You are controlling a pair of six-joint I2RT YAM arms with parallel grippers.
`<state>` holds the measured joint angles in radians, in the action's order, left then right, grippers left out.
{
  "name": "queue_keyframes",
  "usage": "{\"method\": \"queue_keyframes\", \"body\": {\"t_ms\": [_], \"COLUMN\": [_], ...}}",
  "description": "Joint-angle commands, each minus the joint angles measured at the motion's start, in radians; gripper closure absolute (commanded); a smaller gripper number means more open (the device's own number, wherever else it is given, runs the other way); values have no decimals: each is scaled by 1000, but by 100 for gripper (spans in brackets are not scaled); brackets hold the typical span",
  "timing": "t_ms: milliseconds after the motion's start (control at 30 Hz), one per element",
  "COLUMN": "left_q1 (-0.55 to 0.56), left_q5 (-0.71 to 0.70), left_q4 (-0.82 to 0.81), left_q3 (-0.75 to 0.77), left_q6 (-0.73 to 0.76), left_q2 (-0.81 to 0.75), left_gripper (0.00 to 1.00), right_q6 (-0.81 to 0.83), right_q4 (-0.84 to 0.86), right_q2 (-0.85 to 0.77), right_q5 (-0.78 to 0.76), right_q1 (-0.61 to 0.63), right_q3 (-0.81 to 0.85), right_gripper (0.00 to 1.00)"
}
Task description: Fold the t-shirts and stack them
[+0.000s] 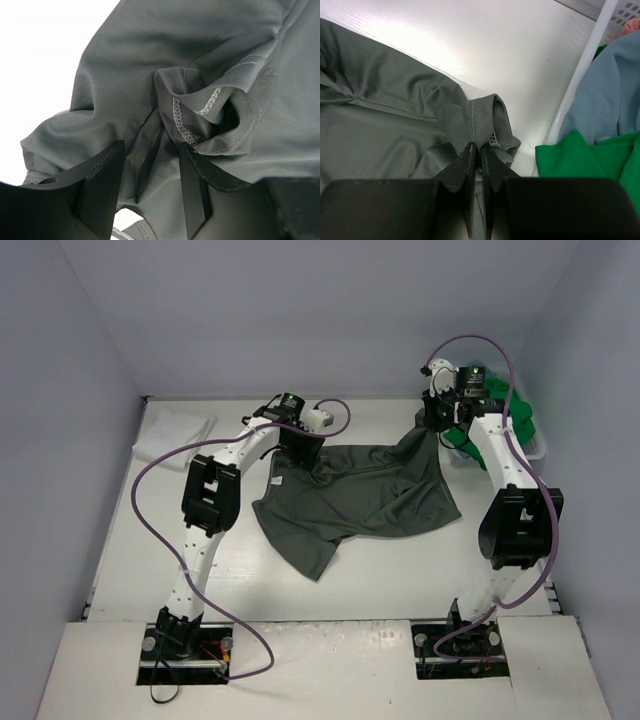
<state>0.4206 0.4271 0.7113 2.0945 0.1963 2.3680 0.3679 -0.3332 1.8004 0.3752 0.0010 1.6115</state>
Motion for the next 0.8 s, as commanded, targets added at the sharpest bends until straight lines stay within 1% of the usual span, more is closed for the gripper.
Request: {"method": "queue_keyframes", "body": {"t_ms": [0, 133, 267, 400, 433, 500, 533, 600, 667, 767], "left_q1": [0, 1, 1, 3, 3, 3, 3, 1, -2, -5], "left_q5": [13, -5, -21, -22, -27, -36, -42, -62, -94, -105], "left_q4": [-4, -21, -30, -32, -32, -30, -30, -33, -38, -35], "left_q3": [30, 29, 33, 33, 35, 38, 39, 38, 29, 24], "left_q6": [-6, -8, -9, -12, -14, -20, -21, -20, -9, -6], "left_q2": [-15, -9, 3, 16, 17, 13, 8, -10, -59, -88], "left_gripper": [58, 59, 64, 75, 83, 90, 96, 100, 100, 100], "right_q6": [-7, -6, -4, -3, -3, -3, -3, -3, -3, -4], "right_q4": [45, 45, 45, 46, 46, 48, 46, 49, 51, 51], "right_q2": [-41, -45, -49, -49, -49, -47, -49, -46, -44, -44], "right_q5": [25, 28, 34, 36, 39, 39, 39, 41, 42, 45], "right_q1": [4, 4, 4, 4, 4, 4, 4, 4, 2, 2], "right_q3": [7, -1, -4, -10, -12, -16, -16, -19, -22, -27], "right_gripper": [100, 100, 100, 100, 100, 100, 100, 100, 100, 100]}}
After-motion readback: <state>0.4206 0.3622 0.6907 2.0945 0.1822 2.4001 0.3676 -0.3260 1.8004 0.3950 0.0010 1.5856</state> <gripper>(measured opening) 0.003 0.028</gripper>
